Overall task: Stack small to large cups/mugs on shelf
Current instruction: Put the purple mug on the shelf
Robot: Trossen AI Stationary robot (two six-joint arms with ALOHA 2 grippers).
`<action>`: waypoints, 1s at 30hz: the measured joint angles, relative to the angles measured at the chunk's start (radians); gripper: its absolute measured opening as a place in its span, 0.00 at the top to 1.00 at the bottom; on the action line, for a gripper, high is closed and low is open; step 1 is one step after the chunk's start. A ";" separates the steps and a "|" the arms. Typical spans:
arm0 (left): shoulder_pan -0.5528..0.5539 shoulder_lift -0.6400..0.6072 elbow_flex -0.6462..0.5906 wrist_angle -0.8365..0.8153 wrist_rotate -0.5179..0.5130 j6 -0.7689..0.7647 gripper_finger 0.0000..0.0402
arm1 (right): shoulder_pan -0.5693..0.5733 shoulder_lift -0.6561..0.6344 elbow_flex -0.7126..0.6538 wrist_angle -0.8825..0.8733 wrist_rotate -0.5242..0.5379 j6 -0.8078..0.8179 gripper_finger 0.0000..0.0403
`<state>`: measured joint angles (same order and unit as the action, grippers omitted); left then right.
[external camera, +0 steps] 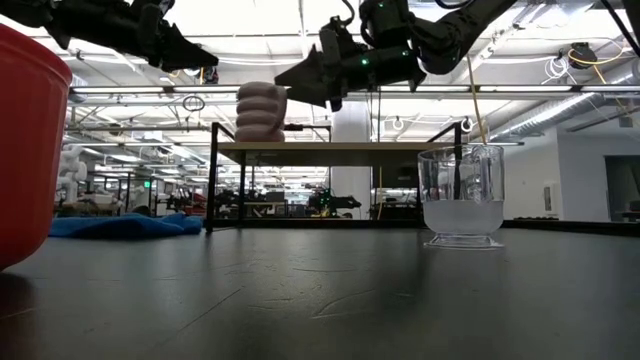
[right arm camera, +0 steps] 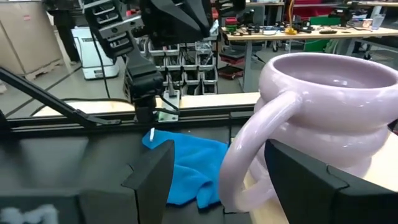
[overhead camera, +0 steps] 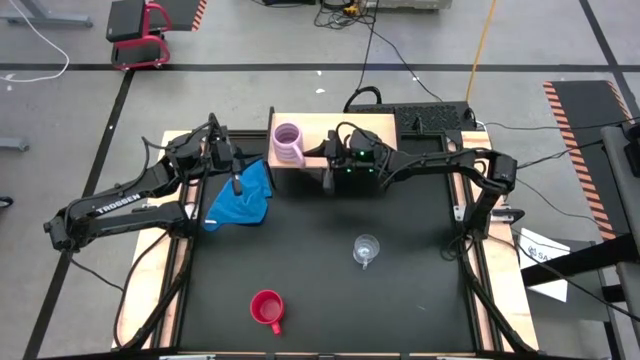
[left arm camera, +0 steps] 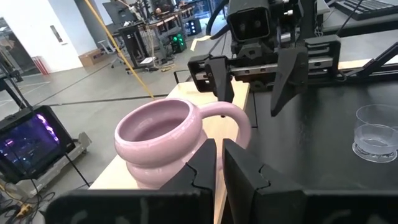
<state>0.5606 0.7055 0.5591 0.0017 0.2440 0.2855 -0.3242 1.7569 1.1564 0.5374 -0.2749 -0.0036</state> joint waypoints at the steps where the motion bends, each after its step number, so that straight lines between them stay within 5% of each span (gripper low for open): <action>1: 0.000 0.000 0.000 0.000 0.000 0.000 0.92 | 0.002 0.000 0.000 0.004 0.000 0.005 0.40; 30: 0.000 0.000 0.000 0.007 0.000 -0.019 0.92 | 0.012 0.000 0.020 0.015 -0.025 0.046 0.40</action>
<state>0.5606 0.7055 0.5591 0.0090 0.2441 0.2668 -0.3119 1.7569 1.1763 0.5522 -0.2995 0.0422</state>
